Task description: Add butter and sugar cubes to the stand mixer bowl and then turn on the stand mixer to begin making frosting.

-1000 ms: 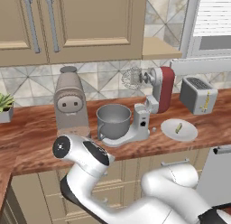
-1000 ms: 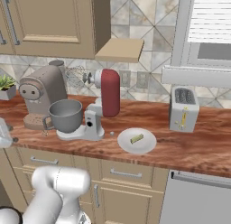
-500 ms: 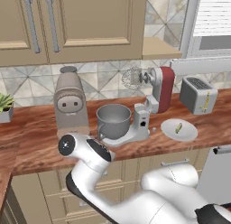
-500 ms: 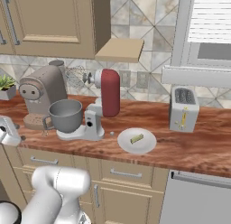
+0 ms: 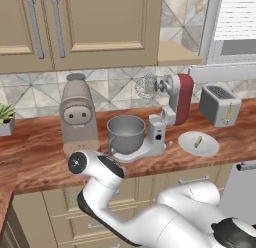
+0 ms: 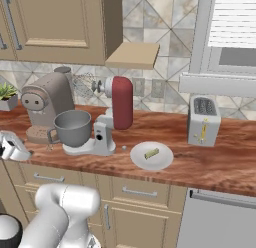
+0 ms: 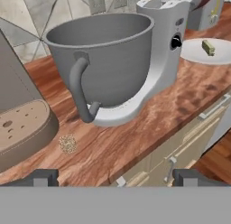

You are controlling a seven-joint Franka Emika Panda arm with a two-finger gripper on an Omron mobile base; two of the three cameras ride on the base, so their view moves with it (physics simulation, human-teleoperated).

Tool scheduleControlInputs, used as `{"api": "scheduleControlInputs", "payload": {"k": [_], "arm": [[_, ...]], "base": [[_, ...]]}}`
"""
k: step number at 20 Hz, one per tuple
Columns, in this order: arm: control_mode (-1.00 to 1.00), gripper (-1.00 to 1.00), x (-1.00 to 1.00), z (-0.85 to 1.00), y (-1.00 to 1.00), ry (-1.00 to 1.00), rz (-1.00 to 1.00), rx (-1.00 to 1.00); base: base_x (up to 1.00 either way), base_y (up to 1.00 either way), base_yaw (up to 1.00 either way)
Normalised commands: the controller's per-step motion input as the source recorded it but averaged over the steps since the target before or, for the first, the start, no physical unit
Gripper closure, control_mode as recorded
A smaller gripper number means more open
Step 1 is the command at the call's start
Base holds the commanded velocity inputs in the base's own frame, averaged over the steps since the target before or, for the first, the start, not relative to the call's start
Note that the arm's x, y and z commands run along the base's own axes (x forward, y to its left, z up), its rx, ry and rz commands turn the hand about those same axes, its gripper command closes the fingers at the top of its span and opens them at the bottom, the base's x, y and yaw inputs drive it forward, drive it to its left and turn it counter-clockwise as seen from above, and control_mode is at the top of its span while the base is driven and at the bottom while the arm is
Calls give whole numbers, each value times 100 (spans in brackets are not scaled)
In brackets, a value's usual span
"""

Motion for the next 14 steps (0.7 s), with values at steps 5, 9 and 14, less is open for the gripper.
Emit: {"api": "scheduleControlInputs", "payload": {"k": [5, 9, 14], "arm": [[-100, -100, 13, -22, 0, -2, 11, -2], [-100, -100, 2, -27, 0, -14, 7, -2], [-100, -100, 1, -20, 0, -17, 1, -2]], "base": [[0, 0, 0], [0, 0, 0], [0, 0, 0]]}}
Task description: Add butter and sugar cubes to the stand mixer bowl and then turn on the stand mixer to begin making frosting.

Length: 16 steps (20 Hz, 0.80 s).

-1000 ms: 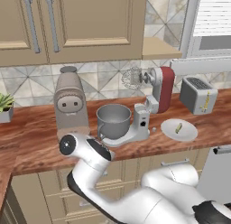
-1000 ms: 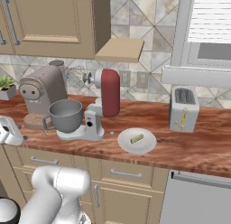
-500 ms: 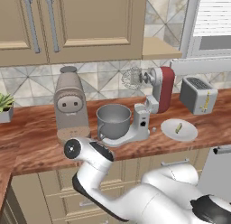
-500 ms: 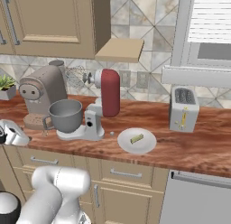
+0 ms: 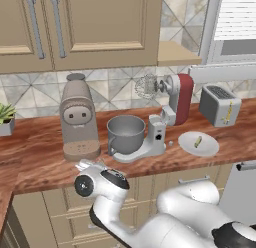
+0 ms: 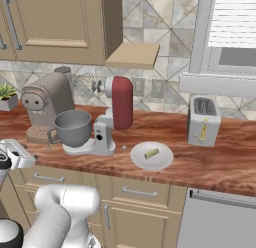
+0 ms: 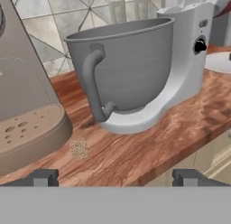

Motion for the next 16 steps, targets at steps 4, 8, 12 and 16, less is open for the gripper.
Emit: {"api": "scheduleControlInputs", "payload": {"k": [4, 8, 12, 16], "arm": [[-100, -100, 17, -6, 0, -5, 0, -1], [-100, -100, 30, 0, 0, 0, 0, 0], [-100, -100, 24, 0, 0, 0, 0, 0], [-100, -100, 10, -11, 0, 0, 0, -2]], "base": [[0, 0, 0], [0, 0, 0], [0, 0, 0], [0, 0, 0]]}}
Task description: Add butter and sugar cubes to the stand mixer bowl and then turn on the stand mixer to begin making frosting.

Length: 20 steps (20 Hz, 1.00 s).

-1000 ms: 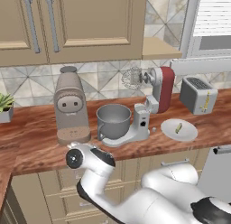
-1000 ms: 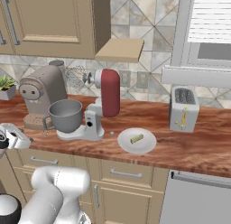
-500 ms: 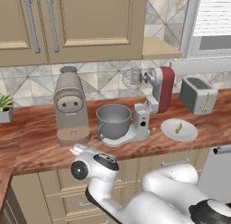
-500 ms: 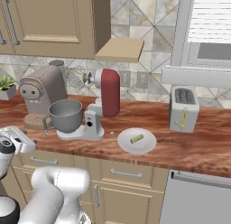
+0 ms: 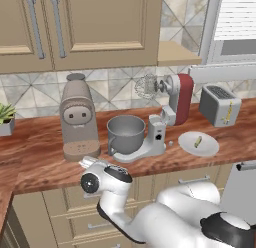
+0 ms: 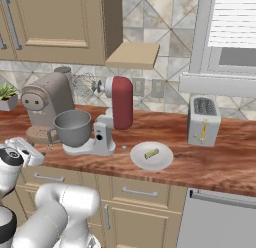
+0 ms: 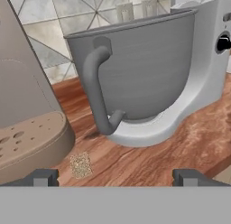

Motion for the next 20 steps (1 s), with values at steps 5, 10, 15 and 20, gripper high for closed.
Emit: {"api": "scheduleControlInputs", "payload": {"k": [5, 10, 15, 20], "arm": [[-100, -100, 11, -18, 0, 0, 0, -2], [-100, -100, 18, -17, 0, 0, 0, -2], [-100, -100, 8, -11, 1, 0, 0, -1], [-100, -100, 13, -6, 0, 0, 0, 0]], "base": [[0, 0, 0], [0, 0, 0], [0, 0, 0], [0, 0, 0]]}}
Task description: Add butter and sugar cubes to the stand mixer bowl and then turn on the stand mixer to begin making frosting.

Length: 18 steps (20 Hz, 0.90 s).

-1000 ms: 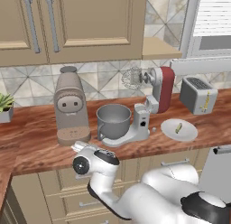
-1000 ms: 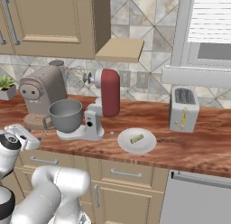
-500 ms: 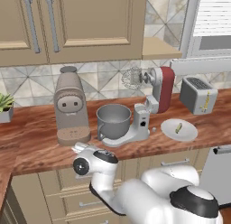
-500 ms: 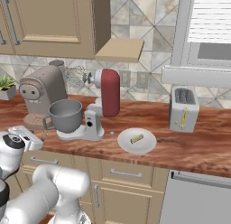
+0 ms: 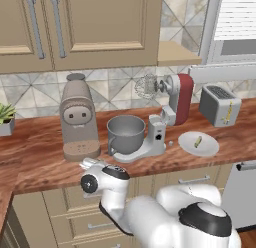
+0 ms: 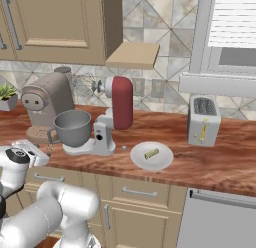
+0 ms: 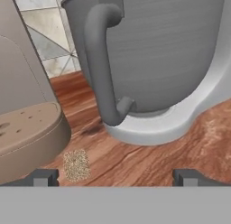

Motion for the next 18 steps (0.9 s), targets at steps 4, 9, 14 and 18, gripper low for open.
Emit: {"api": "scheduleControlInputs", "payload": {"k": [4, 9, 14, 18], "arm": [[-100, -100, 23, -4, 10, 0, 0, 0], [-100, -100, 16, -9, 9, 0, 0, -1], [-100, -100, 15, -15, 13, 0, 0, -2], [-100, -100, 18, -15, 10, 0, 0, -2]], "base": [[0, 0, 0], [0, 0, 0], [0, 0, 0], [0, 0, 0]]}}
